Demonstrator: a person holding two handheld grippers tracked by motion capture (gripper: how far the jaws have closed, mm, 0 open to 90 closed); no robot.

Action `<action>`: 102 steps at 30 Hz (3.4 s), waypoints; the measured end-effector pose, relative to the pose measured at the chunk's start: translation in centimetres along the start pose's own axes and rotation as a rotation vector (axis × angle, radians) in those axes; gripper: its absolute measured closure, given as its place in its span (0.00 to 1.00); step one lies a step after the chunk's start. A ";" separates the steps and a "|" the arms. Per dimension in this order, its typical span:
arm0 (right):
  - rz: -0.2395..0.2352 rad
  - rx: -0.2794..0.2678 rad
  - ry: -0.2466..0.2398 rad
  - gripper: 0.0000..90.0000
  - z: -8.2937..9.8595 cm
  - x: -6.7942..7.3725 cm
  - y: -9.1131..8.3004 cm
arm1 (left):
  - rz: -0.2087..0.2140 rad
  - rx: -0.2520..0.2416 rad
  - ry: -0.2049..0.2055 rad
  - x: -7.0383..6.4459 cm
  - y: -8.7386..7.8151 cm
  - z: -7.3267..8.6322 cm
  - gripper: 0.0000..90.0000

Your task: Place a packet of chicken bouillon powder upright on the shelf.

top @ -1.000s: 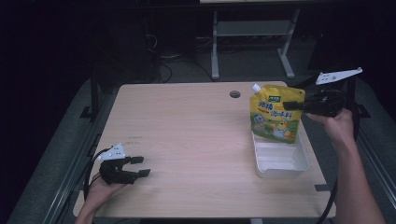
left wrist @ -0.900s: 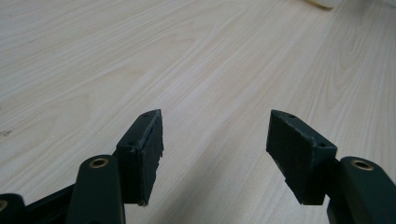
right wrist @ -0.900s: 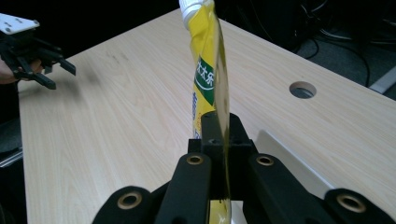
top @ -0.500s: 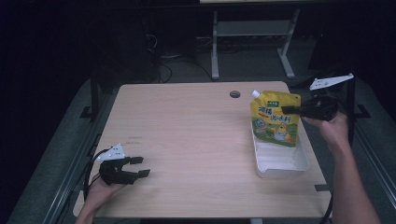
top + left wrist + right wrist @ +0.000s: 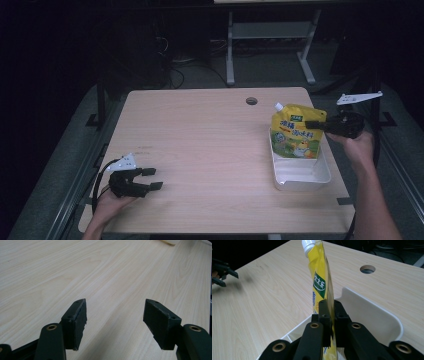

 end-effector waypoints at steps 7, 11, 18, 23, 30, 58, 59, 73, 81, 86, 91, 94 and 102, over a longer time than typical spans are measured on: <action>0.018 -0.014 0.027 0.90 0.2 -0.2 -1.0 | 0.001 0.001 -0.004 0.0 0.0 0.0 0.38; 0.028 -0.012 0.039 0.86 0.4 -0.3 -1.2 | 0.004 0.009 -0.002 0.0 0.1 0.0 0.38; 0.047 -0.028 0.065 0.79 0.4 -0.3 -1.7 | 0.003 0.016 0.002 0.0 0.1 0.1 0.37; 0.068 -0.003 0.085 0.88 1.4 -0.6 -1.6 | 0.004 0.017 0.000 -0.1 0.2 0.1 0.37; 0.066 -0.025 0.117 0.83 2.1 -0.9 -2.0 | 0.009 0.022 0.001 -0.1 0.4 0.0 0.37; 0.088 -0.139 0.002 0.59 -4.2 3.9 -4.7 | 0.020 0.022 0.002 -0.1 0.4 0.0 0.33; 0.083 -0.140 0.002 0.59 -4.2 4.2 -4.7 | 0.020 0.023 0.001 -0.1 0.4 0.0 0.33; 0.044 -0.086 -0.043 0.51 -3.3 8.4 -3.1 | 0.002 0.038 0.021 -0.6 0.4 0.1 0.32; 0.013 -0.073 -0.058 0.49 -3.0 10.4 -2.3 | 0.001 0.039 0.012 -0.3 0.6 0.2 0.32; -0.006 -0.055 -0.071 0.48 -2.5 11.6 -1.4 | 0.000 0.029 0.008 -0.2 0.3 0.2 0.32; -0.022 -0.035 -0.070 0.47 -2.0 12.4 -0.4 | -0.003 0.021 0.004 -0.1 0.1 0.3 0.32; -0.028 -0.026 -0.071 0.47 -1.9 12.9 0.1 | -0.004 0.017 0.002 -0.1 0.0 0.3 0.32; -0.045 -0.012 -0.091 0.46 -1.8 14.4 1.3 | -0.008 0.009 0.004 -0.2 -0.2 0.4 0.32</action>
Point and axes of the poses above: each handheld gripper's, and its own axes: y roughly forward along the jaws, z roughly out of its underside, x roughly to its left, the point moved 3 cm from there along y, roughly forward along the jaws, and after that the axes turned 13 degrees about z, right-handed, at the moved point
